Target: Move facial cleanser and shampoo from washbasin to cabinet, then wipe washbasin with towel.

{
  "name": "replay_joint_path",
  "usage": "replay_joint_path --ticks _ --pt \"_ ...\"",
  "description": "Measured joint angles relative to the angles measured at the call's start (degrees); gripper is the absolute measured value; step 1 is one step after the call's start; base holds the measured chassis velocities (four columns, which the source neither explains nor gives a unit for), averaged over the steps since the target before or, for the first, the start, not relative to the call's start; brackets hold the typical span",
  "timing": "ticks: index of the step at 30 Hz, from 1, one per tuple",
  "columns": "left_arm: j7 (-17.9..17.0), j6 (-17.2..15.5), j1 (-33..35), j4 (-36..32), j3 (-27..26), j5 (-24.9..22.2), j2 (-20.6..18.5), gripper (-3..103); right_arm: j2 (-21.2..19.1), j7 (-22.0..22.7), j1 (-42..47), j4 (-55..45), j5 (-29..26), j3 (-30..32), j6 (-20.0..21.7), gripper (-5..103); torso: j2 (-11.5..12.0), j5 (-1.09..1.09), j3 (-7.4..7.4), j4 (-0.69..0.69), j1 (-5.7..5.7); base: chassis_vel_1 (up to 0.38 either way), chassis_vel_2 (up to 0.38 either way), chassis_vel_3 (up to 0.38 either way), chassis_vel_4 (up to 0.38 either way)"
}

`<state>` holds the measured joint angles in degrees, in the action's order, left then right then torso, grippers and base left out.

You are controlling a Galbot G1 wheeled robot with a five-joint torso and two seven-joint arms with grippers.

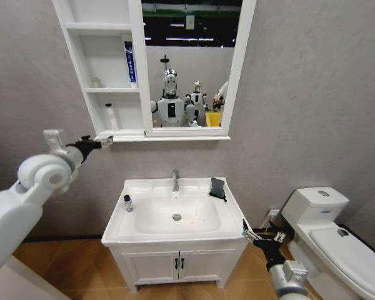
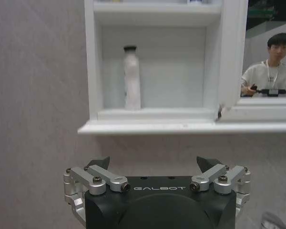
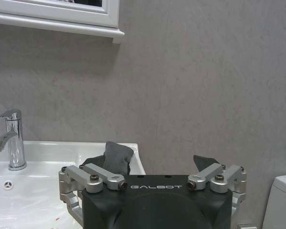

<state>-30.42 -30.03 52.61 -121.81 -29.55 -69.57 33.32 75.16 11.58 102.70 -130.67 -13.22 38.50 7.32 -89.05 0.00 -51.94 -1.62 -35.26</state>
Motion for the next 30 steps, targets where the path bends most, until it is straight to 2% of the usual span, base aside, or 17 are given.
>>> replay_joint_path --ticks 1,3,4,6,7,9,10,11,12,14,15,17,18,20,21,24,30 --pt "0.00 0.00 0.00 0.00 0.00 0.00 0.00 100 0.00 0.00 0.00 0.00 0.00 0.00 0.00 100 0.00 0.00 0.00 0.00 0.00 0.000 0.000 0.000 0.000" --pt "1.35 2.95 4.55 0.26 1.15 5.19 3.36 100 0.41 0.03 0.42 -0.05 0.30 0.16 -0.09 100 0.00 -0.01 0.00 -0.05 0.00 0.000 0.000 0.000 0.000" --pt "1.35 2.95 4.55 0.26 1.15 5.19 3.36 100 0.41 0.03 0.42 -0.05 0.30 0.16 -0.09 100 0.00 -0.01 0.00 -0.05 0.00 0.000 0.000 0.000 0.000" --pt "3.16 4.66 7.27 2.57 3.46 11.11 7.04 100 0.38 0.08 0.26 -0.37 0.42 -0.02 0.15 100 0.00 0.00 0.00 -0.07 0.00 0.000 0.000 0.000 0.000" --pt "3.16 4.66 7.27 2.57 3.46 11.11 7.04 100 0.38 0.08 0.26 -0.37 0.42 -0.02 0.15 100 0.00 0.00 0.00 -0.07 0.00 0.000 0.000 0.000 0.000" --pt "5.76 5.42 9.71 6.08 5.31 17.76 10.69 100 0.27 0.10 0.29 -0.72 0.42 0.02 0.30 100 0.00 0.00 -0.01 -0.04 -0.02 0.000 0.000 0.000 0.000" --pt "5.76 5.42 9.71 6.08 5.31 17.76 10.69 100 0.27 0.10 0.29 -0.72 0.42 0.02 0.30 100 0.00 0.00 -0.01 -0.04 -0.02 0.000 0.000 0.000 0.000" --pt "8.13 7.26 11.36 9.21 5.97 23.13 13.54 100 0.17 0.10 0.53 -0.84 0.42 0.30 0.30 100 0.00 0.00 -0.01 -0.05 -0.02 0.000 0.000 0.000 0.000" --pt "8.13 7.26 11.36 9.21 5.97 23.13 13.54 100 0.17 0.10 0.53 -0.84 0.42 0.30 0.30 100 0.00 0.00 -0.01 -0.05 -0.02 0.000 0.000 0.000 0.000" --pt "11.20 9.38 13.79 13.65 6.25 28.81 17.78 100 0.05 0.13 0.83 -0.97 0.38 0.72 0.26 100 0.00 -0.02 -0.01 -0.04 -0.02 0.000 0.000 0.000 0.000" --pt "11.20 9.38 13.79 13.65 6.25 28.81 17.78 100 0.05 0.13 0.83 -0.97 0.38 0.72 0.26 100 0.00 -0.02 -0.01 -0.04 -0.02 0.000 0.000 0.000 0.000" --pt "13.61 11.04 15.31 17.55 6.39 32.37 21.27 100 0.02 0.23 0.87 -0.98 0.38 0.80 0.22 100 0.01 0.00 -0.01 -0.03 -0.01 0.000 0.000 0.000 0.000" --pt "13.61 11.04 15.31 17.55 6.39 32.37 21.27 100 0.02 0.23 0.87 -0.98 0.38 0.80 0.22 100 0.01 0.00 -0.01 -0.03 -0.01 0.000 0.000 0.000 0.000" --pt "15.07 11.65 15.25 19.48 6.73 33.56 22.61 100 0.01 0.25 0.82 -0.98 0.40 0.63 0.25 100 0.01 0.01 -0.01 -0.04 -0.01 0.000 0.000 0.000 0.000" --pt "16.85 12.21 14.40 21.66 7.28 34.36 23.61 100 -0.03 0.33 0.77 -0.97 0.57 0.45 0.31 100 0.00 0.01 -0.01 -0.04 -0.01 0.000 0.000 0.000 0.000" --pt "18.59 12.83 12.99 24.30 7.96 34.71 24.35 100 -0.32 0.49 0.76 -0.95 0.73 0.46 0.34 100 0.01 0.01 -0.01 -0.06 -0.01 0.000 0.000 0.000 0.000" --pt "19.82 13.43 10.99 29.00 8.77 36.25 26.32 100 -1.26 0.64 0.60 -0.43 0.49 0.66 0.33 100 0.01 0.00 -0.01 -0.04 -0.02 0.000 0.000 0.000 0.000"
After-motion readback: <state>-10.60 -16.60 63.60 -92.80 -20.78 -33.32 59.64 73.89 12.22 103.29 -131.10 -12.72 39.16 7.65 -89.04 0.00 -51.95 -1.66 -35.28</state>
